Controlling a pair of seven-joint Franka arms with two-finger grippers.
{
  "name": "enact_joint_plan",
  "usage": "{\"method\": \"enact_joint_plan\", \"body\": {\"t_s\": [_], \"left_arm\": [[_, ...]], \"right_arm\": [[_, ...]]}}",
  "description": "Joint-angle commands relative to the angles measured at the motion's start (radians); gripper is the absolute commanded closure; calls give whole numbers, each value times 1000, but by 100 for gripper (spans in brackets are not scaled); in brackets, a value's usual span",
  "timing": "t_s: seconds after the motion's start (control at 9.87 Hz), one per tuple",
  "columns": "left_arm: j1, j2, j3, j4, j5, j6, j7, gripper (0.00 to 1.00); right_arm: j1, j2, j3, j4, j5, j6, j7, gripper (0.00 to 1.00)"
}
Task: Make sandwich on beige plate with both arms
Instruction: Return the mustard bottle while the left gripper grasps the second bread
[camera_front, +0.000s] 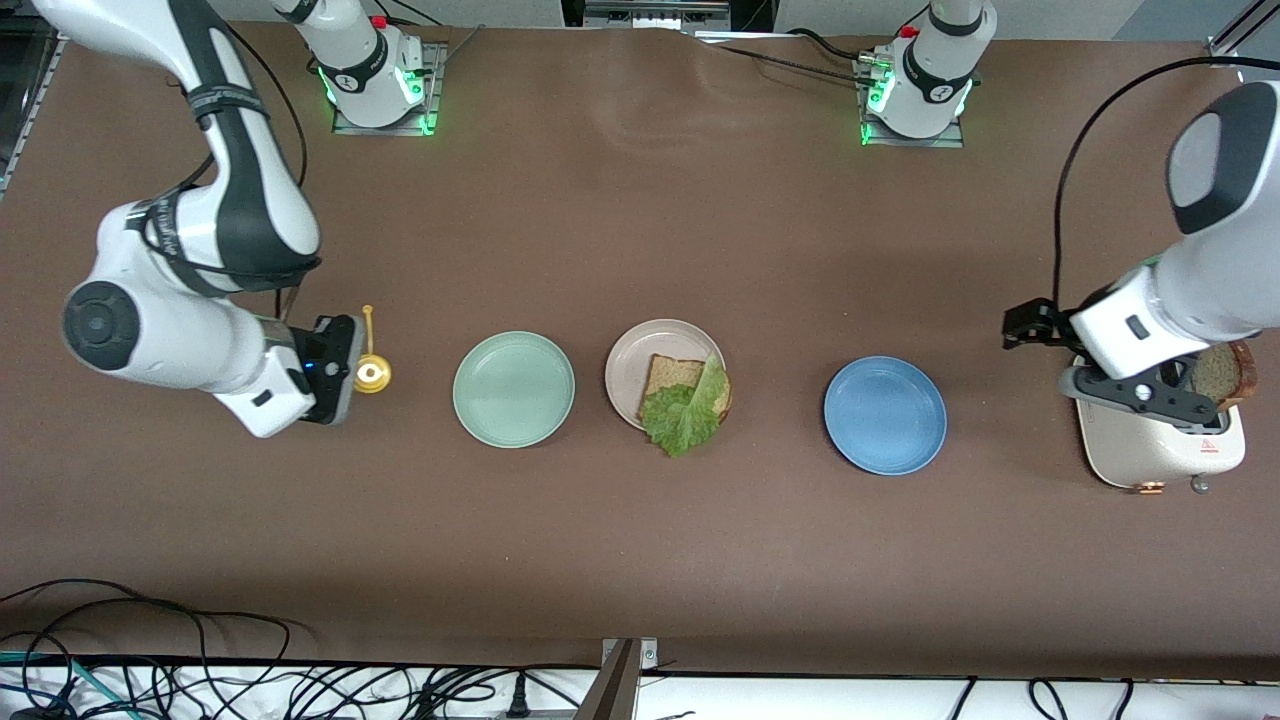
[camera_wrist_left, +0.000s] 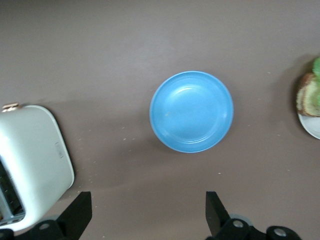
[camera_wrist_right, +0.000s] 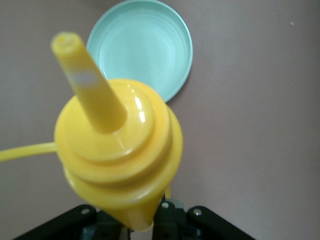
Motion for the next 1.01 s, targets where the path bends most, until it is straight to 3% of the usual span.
{"method": "enact_joint_plan", "body": {"t_s": [0.0, 0.51, 0.71, 0.91], "left_arm": [[80, 21, 7, -3, 66, 2, 76, 0], [290, 103, 14, -14, 243, 204, 263, 0], [356, 133, 12, -28, 225, 220, 269, 0], [408, 171, 12, -54, 189, 220, 246, 1]], "right_arm": [[-20, -41, 0, -129, 45, 127, -62, 100], [-67, -3, -2, -218, 278, 287, -375, 100], [-80, 34, -2, -250, 407, 332, -516, 100], [-98, 65, -2, -261, 481, 338, -626, 100]]}}
